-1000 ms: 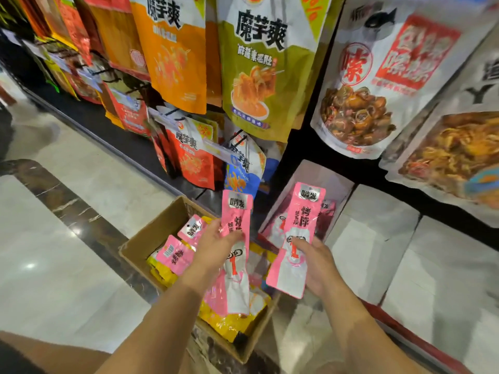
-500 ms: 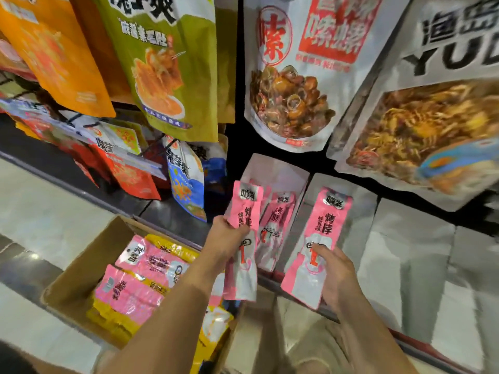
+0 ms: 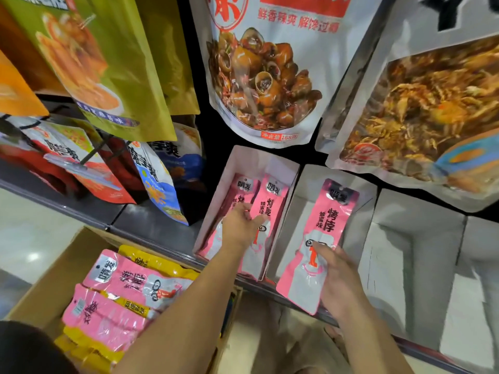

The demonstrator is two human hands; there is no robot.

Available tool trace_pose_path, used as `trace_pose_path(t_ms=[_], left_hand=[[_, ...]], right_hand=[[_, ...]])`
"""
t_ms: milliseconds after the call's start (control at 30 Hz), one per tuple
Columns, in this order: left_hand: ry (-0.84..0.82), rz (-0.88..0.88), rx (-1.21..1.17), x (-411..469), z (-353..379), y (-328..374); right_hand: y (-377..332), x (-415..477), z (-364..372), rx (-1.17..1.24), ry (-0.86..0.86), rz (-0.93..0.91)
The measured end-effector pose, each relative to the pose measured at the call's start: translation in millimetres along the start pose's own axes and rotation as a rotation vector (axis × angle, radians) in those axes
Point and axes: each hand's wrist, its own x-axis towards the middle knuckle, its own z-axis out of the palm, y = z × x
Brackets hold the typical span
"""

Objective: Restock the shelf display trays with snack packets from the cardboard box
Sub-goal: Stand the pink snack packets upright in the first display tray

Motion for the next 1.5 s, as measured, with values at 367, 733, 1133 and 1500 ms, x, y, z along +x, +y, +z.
trace_pose_path(t_ms=[367,733,1133,1500], left_hand=[[0.057,0.118,0.400,-13.4,15.8,-7.1],[0.340,0.315,0.440,-20.6,-53.9,-7.7],[0.079,-0.045,0.122,-9.2,-107.9,-56.8],[-0.033,-0.182,-0.155,0.2,-116.3,-59.7]], right_hand=[[3.6,-5.4,7.6,-0.014,-0.011,-0.007],[10.3,0.2,58.2,0.025,-0.042,-0.037],[48.2,44.6,131.9,-0.303,-0.050,-0.104],[81.2,87.0,166.5,-0.739,0.093,-0.169]])
